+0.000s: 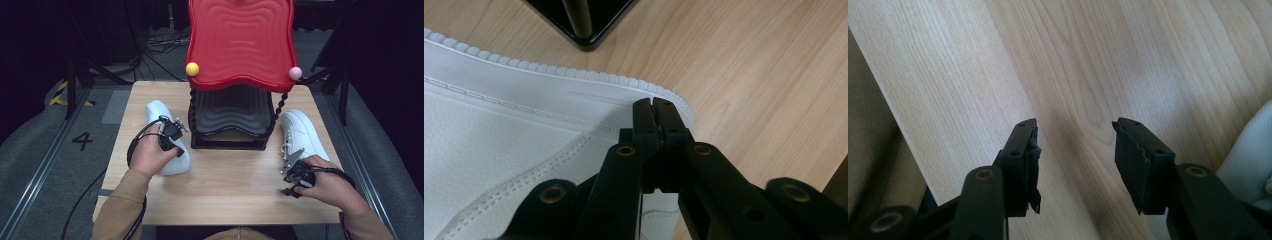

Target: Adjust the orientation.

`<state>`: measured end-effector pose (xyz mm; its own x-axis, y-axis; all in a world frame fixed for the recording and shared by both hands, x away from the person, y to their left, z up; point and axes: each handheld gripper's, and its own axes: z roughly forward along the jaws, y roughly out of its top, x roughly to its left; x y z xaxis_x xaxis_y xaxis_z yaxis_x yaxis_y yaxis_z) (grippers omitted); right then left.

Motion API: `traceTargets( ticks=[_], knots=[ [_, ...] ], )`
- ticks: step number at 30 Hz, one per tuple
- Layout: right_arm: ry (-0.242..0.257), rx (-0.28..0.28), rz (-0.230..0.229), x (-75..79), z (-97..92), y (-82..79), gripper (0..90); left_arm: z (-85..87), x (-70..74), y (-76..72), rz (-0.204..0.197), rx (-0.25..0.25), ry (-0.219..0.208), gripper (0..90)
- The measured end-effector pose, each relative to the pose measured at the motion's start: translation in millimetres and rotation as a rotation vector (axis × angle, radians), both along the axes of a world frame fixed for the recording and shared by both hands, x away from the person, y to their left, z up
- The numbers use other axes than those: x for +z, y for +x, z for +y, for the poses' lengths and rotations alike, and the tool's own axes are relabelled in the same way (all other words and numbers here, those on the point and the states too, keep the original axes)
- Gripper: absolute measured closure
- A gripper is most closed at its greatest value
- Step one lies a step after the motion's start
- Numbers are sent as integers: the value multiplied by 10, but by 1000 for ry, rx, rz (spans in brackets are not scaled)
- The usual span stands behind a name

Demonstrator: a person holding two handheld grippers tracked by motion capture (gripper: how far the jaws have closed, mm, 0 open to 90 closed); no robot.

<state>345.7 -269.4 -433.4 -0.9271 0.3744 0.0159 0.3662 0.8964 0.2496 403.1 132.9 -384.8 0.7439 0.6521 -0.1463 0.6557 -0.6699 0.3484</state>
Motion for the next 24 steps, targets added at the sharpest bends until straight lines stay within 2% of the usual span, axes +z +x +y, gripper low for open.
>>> traceTargets(
  ticks=[7, 9, 11, 12, 13, 15, 16, 17, 18, 20, 24],
  knots=[
    [7, -28, 0, -6, -72, -28, 516, -119, -19, 70, 1, -7, -34, 858],
    [10, -32, -1, -4, -93, -36, 512, -165, -20, 74, -4, -20, -31, 813],
    [11, -39, -3, -2, -102, -42, 512, -195, -14, 68, -4, -22, -26, 728],
    [13, -45, -4, 1, -110, -47, 511, -217, -2, 67, -22, -26, -19, 728],
    [15, -48, -5, 2, -120, -48, 510, -234, 32, 56, -30, -18, -33, 688],
    [19, -55, -7, 2, -132, -52, 507, -243, 105, 48, -46, -18, -98, 577],
    [18, -57, -6, 1, -134, -53, 506, -250, 145, 34, -53, -6, -96, 524],
    [18, -58, -7, -1, -134, -55, 506, -254, 185, 23, -64, -6, -74, 497],
    [18, -54, -8, -1, -134, -55, 503, -261, 216, 5, -74, 1, -76, 474],
    [21, -55, -7, -3, -132, -60, 498, -251, 273, -16, -78, -8, -90, 454],
    [22, -56, -8, -8, -134, -59, 492, -224, 322, -34, -91, -7, -51, 424]
  ],
)
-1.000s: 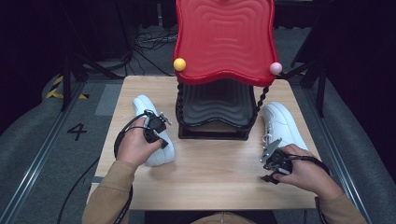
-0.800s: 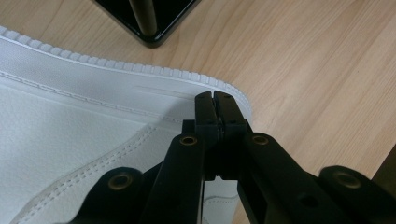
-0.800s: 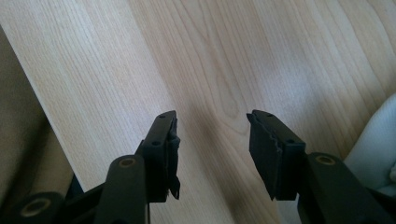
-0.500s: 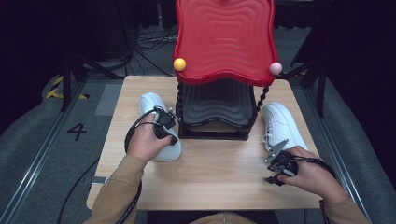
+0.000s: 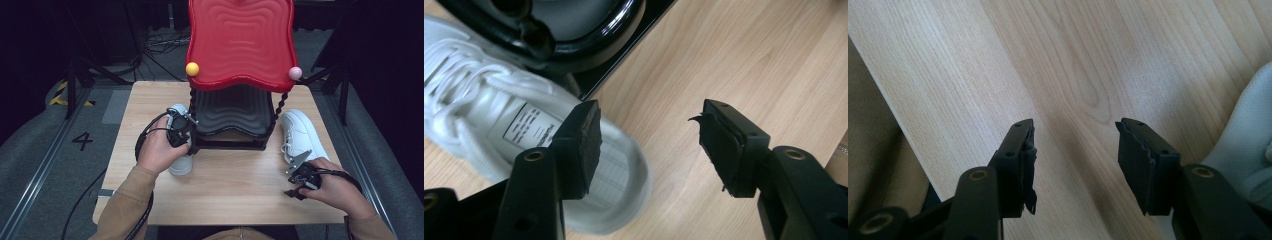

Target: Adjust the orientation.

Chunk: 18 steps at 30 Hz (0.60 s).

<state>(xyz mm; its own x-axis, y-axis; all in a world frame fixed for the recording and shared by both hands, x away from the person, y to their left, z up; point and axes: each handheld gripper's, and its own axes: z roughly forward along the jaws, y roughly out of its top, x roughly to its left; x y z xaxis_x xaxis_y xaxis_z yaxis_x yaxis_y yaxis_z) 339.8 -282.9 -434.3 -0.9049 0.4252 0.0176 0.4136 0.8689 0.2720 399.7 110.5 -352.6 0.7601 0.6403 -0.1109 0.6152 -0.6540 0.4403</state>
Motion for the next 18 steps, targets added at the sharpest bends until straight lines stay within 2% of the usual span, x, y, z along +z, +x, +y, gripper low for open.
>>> traceTargets(
  ticks=[2, 5, 8, 9, 13, 14, 15, 16, 18],
  knots=[
    [-1, 0, 1, -2, 2, -1, 490, 8, -4, -2, 8, 19, 2, 410],
    [1, 0, 2, -5, 2, -2, 482, 34, -21, 29, 13, 15, 46, 371],
    [0, -3, 7, -21, -3, -3, 480, 36, -79, 61, 64, 10, 87, 344],
    [-1, -3, 8, -27, -5, -1, 480, 34, -92, 70, 62, 11, 110, 336],
    [-3, -6, 13, -40, -9, -8, 478, 4, -242, 139, 146, -19, 171, 317],
    [-3, -6, 13, -40, -9, -8, 478, 4, -242, 139, 146, -19, 171, 317],
    [-4, -9, 13, -43, -11, -11, 478, -7, -328, 169, 173, -28, 194, 317],
    [-4, -9, 13, -43, -11, -11, 478, -7, -328, 169, 173, -28, 194, 321],
    [-6, -9, 18, -52, -27, -19, 476, -17, -432, 192, 203, -32, 211, 329]
  ],
)
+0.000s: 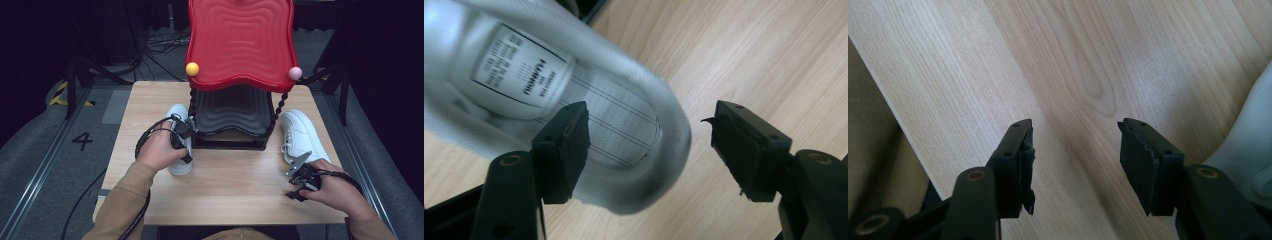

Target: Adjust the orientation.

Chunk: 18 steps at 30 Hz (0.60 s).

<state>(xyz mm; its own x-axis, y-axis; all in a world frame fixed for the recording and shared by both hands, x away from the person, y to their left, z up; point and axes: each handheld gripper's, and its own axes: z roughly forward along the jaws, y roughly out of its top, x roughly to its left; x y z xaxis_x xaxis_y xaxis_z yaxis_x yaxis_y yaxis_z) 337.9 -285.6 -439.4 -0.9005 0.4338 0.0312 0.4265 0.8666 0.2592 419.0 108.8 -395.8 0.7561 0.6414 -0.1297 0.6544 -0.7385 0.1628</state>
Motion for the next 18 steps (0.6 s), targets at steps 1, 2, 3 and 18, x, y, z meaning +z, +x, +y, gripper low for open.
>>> traceTargets(
  ticks=[1, 2, 3, 18],
  knots=[
    [-3, 1, 0, -3, -5, 2, 476, -2, -33, 7, 4, -9, 6, 330],
    [-3, 1, 0, -3, -5, 2, 476, -2, -33, 7, 4, -9, 6, 337],
    [-2, 1, -1, -6, -8, 3, 476, -4, -65, 11, 7, -14, 8, 337],
    [-7, -8, 12, -37, -33, -31, 476, -66, -314, 60, 119, -132, 12, 646]
  ],
)
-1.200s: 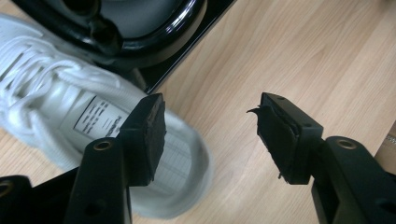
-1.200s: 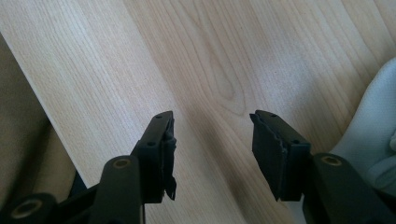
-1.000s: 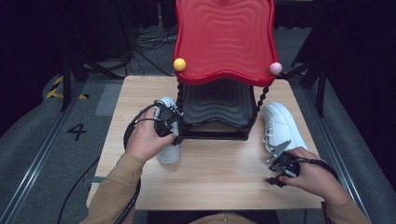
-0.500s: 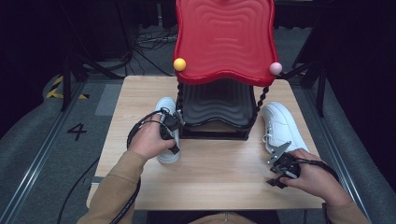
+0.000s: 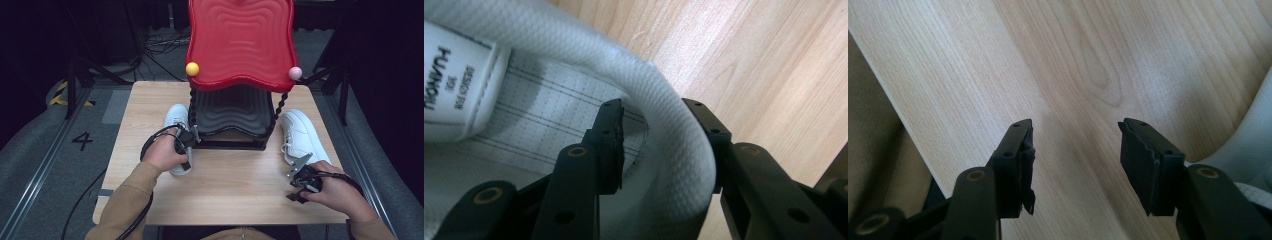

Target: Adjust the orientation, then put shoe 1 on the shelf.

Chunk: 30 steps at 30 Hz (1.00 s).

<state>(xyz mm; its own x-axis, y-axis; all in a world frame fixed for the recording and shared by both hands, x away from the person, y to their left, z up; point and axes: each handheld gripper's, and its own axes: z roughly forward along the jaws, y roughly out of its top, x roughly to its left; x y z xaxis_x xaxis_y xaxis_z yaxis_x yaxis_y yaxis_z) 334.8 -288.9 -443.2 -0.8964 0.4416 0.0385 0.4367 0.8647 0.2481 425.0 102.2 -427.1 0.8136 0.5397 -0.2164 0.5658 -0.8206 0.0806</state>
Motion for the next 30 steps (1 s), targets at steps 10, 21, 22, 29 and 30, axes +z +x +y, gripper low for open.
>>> traceTargets(
  ticks=[10, 21, 22, 29, 30],
  knots=[
    [7, -12, 3, -7, -52, -28, 480, -45, 58, -29, -36, -34, -25, 763],
    [9, -12, -3, -6, -65, -18, 487, 64, 319, -31, -25, -35, -53, 766],
    [9, -12, -3, -6, -65, -18, 487, 71, 350, -44, -21, -33, -60, 766],
    [4, -5, -1, -5, -70, -19, 495, 125, 662, -127, -20, -37, -73, 762],
    [1, -5, -1, -9, -71, -17, 495, 138, 707, -130, -16, -38, -75, 760]
  ],
)
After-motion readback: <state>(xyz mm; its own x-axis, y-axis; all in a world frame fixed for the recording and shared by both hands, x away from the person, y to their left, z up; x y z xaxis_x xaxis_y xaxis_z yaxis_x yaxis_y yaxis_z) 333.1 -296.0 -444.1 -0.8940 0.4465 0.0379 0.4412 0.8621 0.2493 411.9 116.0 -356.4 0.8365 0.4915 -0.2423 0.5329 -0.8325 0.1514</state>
